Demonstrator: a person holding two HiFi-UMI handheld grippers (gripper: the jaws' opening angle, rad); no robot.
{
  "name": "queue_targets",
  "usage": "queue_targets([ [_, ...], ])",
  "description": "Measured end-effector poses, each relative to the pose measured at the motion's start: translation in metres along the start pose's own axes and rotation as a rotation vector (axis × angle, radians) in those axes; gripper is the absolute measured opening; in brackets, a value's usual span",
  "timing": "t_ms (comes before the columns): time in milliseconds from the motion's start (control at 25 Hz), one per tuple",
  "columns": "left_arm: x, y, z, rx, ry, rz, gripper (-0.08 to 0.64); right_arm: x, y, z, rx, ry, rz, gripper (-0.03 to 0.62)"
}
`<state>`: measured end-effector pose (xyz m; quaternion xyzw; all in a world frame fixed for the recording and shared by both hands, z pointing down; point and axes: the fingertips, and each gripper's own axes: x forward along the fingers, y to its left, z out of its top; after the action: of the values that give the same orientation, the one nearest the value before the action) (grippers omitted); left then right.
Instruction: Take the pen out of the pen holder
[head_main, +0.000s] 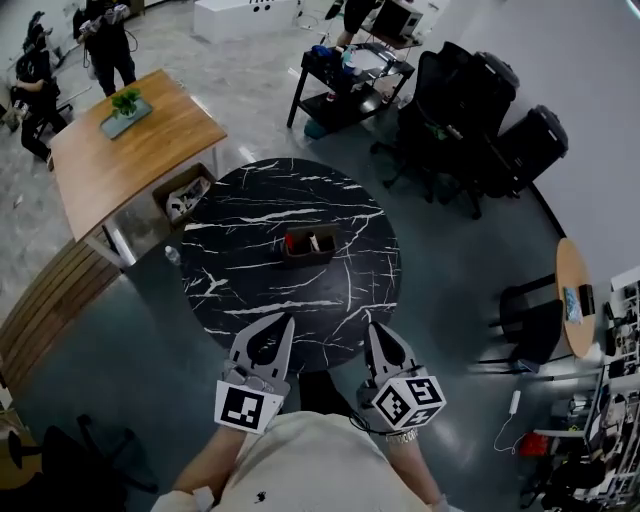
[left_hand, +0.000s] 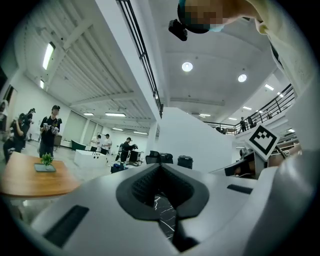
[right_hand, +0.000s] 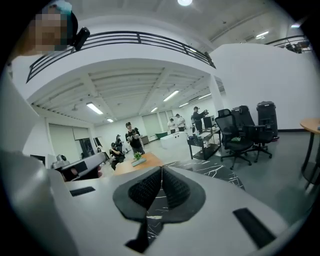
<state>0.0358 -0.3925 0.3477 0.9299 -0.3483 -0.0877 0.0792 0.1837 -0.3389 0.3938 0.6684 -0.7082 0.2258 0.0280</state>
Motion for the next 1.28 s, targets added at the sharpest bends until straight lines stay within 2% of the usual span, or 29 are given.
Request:
queue_targets([
  [160,0.012,0.019,0.002,0.022,0.007,0.075,0.012,0.044,-0.014,0.001,-0.003,0.029,0.030,0.018],
  [360,0.050,0.039,-0.021,0.036,0.063,0.161,0.011,0.109,-0.036,0.006,-0.156,0.076,0.081,0.018],
  [560,0.099,0.047,-0.044,0.065,0.123,0.233,0.011,0.175,-0.063,-0.008,-0.244,0.170,0.159,0.018],
  [800,0.130,0.058,-0.070,0.050,0.215,0.321,0.012,0.253,-0.095,-0.038,-0.276,0.228,0.162,0.018],
  [960,0.133,0.062,-0.081,0.066,0.300,0.359,0.011,0.291,-0.100,-0.075,-0.369,0.312,0.158,0.018],
  [1160,0.135,0.067,-0.101,0.046,0.351,0.399,0.011,0.335,-0.118,-0.110,-0.497,0.351,0.111,0.021],
  [1280,0.137,0.064,-0.103,0.042,0.364,0.388,0.011,0.347,-0.115,-0.124,-0.529,0.393,0.129,0.091],
])
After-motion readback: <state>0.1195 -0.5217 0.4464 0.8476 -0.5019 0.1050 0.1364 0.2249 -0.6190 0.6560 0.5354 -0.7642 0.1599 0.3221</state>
